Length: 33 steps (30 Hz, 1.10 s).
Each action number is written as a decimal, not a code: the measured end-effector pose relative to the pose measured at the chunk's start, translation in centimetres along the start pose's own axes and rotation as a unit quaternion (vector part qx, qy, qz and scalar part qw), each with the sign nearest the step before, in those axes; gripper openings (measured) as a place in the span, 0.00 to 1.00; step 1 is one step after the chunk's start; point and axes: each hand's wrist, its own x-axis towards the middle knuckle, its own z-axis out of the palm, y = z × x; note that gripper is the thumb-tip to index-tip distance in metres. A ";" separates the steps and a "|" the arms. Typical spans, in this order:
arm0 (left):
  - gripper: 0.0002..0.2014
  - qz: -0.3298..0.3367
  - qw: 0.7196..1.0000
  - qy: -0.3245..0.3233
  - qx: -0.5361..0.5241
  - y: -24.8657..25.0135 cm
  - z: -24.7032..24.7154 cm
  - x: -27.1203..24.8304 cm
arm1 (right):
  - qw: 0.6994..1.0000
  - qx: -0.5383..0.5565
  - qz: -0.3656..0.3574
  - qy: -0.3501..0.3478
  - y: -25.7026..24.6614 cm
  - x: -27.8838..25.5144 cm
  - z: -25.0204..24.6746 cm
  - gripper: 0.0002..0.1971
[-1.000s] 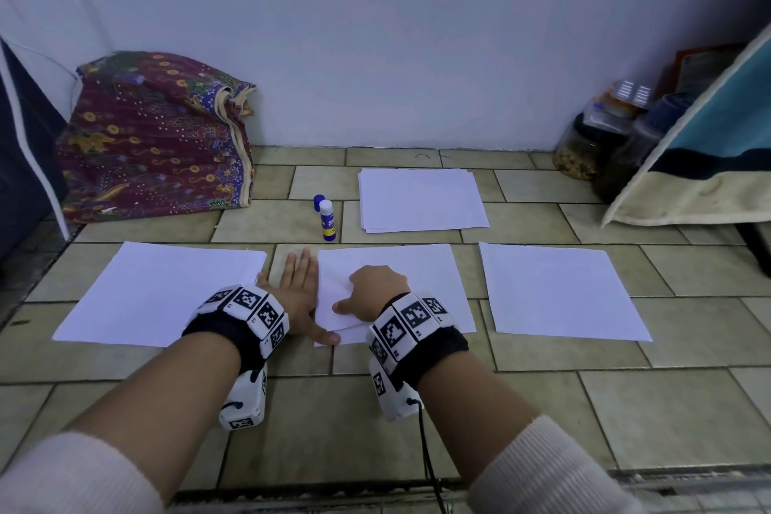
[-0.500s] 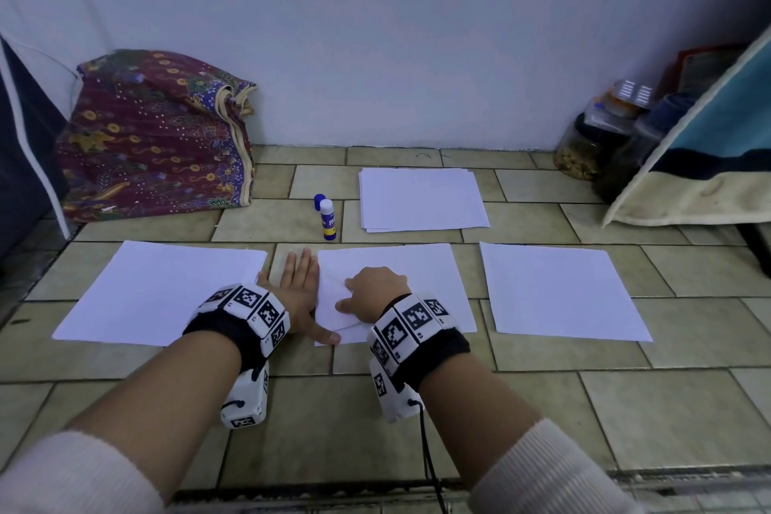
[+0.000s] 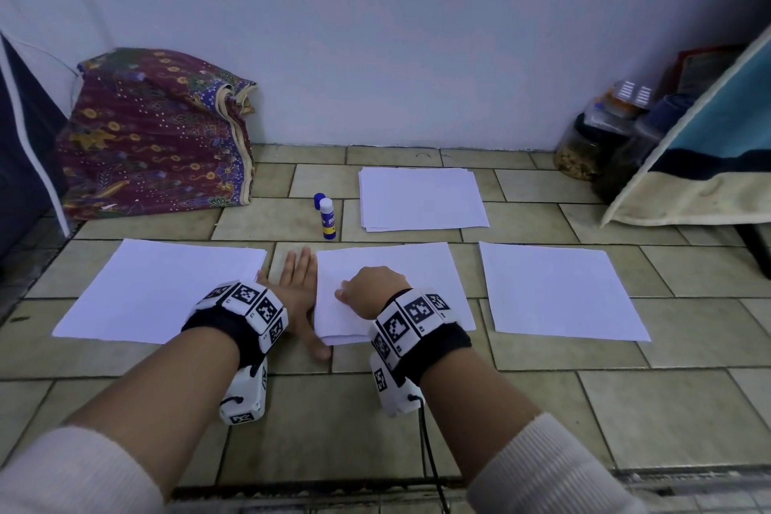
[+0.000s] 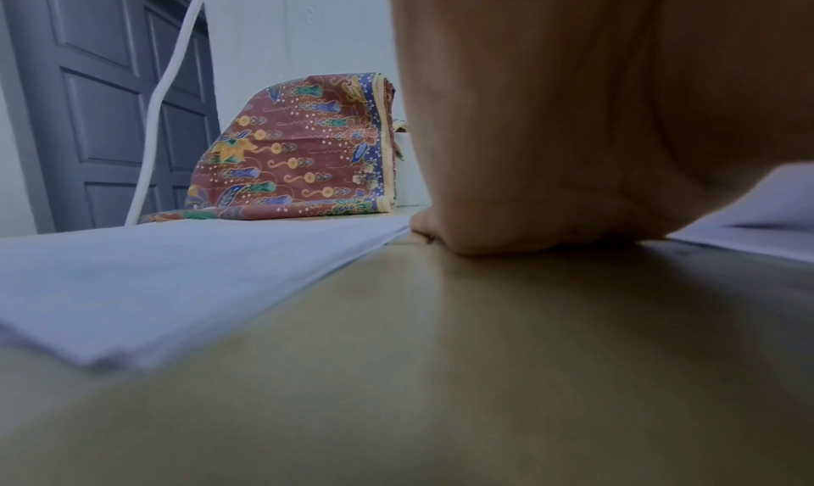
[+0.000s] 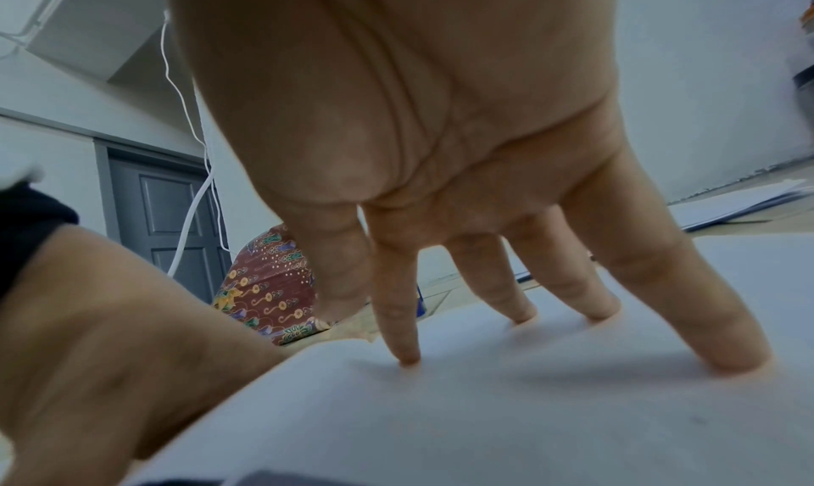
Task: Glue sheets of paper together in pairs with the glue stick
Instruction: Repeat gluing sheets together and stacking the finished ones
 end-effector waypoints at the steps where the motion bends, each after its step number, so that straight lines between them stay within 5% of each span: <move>1: 0.74 0.008 1.000 -0.002 -0.005 -0.1 -0.1 -0.1 | 1.000 -0.008 -0.002 -0.001 0.0 -0.1 0.0 0.24; 5: 0.70 0.020 0.999 -0.001 -0.039 -0.5 -0.5 -0.1 | 0.999 -0.050 -0.021 0.005 0.1 -0.9 0.0 0.22; 11: 0.64 0.031 0.991 -0.017 -0.130 -1.4 -0.9 0.6 | 0.997 -0.076 -0.028 -0.009 -0.1 -1.3 0.0 0.32; 15: 0.45 0.001 0.987 0.024 -0.156 -0.9 -0.2 1.7 | 0.997 -0.073 -0.027 -0.013 -0.1 -1.3 -0.1 0.32; 27: 0.54 0.022 0.999 0.031 -0.012 0.3 0.6 0.3 | 0.994 -0.095 -0.021 0.039 -1.5 -3.6 -0.5 0.16; 33: 0.44 -0.004 0.999 0.041 -0.024 0.4 0.0 0.9 | 0.996 -0.087 -0.017 0.023 -4.0 -3.7 -0.5 0.36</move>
